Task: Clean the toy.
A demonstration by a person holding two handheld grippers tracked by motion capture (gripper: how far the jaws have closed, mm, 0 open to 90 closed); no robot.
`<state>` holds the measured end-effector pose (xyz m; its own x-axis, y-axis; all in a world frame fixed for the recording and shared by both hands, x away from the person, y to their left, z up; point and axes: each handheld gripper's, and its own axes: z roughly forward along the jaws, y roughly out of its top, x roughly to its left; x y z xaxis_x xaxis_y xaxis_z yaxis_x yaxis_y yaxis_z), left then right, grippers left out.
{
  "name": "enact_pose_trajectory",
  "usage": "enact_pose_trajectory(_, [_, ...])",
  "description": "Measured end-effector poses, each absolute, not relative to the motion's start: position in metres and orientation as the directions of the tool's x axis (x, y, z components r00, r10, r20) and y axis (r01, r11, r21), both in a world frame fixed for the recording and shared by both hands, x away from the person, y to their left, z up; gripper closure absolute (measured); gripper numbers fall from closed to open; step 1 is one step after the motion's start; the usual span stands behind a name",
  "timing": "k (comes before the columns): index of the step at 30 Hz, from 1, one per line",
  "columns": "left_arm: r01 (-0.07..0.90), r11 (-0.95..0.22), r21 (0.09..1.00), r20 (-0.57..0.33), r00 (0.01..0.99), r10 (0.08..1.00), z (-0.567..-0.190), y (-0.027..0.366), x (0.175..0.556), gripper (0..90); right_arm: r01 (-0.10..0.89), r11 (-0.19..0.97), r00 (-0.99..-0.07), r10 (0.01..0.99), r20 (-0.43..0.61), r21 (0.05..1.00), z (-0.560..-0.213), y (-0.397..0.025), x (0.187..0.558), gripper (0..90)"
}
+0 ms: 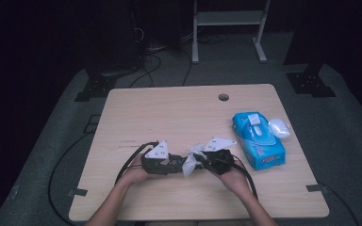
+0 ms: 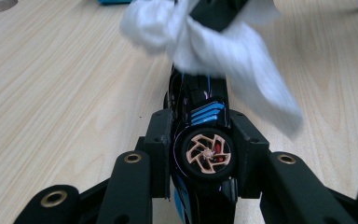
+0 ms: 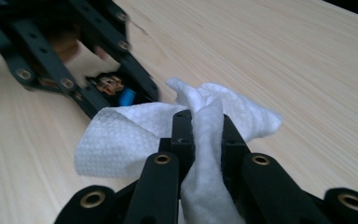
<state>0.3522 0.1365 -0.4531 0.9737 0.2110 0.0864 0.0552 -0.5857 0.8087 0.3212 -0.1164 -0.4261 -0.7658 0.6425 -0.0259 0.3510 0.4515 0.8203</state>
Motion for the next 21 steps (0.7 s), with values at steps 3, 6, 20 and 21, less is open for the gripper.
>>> enact_pose_trajectory(3, [0.06, -0.579, 0.813, 0.081, 0.973, 0.215, -0.454, 0.135, 0.353, 64.5, 0.374, 0.439, -0.748, 0.663, -0.014, 0.817, -0.426, -0.126, 0.321, 80.4])
enact_pose_trajectory(6, [0.06, -0.579, 0.813, 0.081, 0.973, 0.216, -0.454, 0.135, 0.353, 64.4, 0.359, 0.448, -0.762, 0.647, -0.02, 0.819, -0.425, -0.12, 0.32, 80.4])
enact_pose_trajectory(20, [0.061, -0.578, 0.814, 0.077, 0.974, 0.212, -0.454, 0.136, 0.355, 64.5, 0.364, 0.471, -0.743, 0.667, -0.055, 0.804, -0.424, -0.128, 0.322, 80.3])
enact_pose_trajectory(21, [0.062, -0.578, 0.814, 0.077, 0.974, 0.212, -0.454, 0.136, 0.355, 64.6, 0.364, 0.473, -0.745, 0.665, -0.053, 0.802, -0.423, -0.127, 0.322, 80.3])
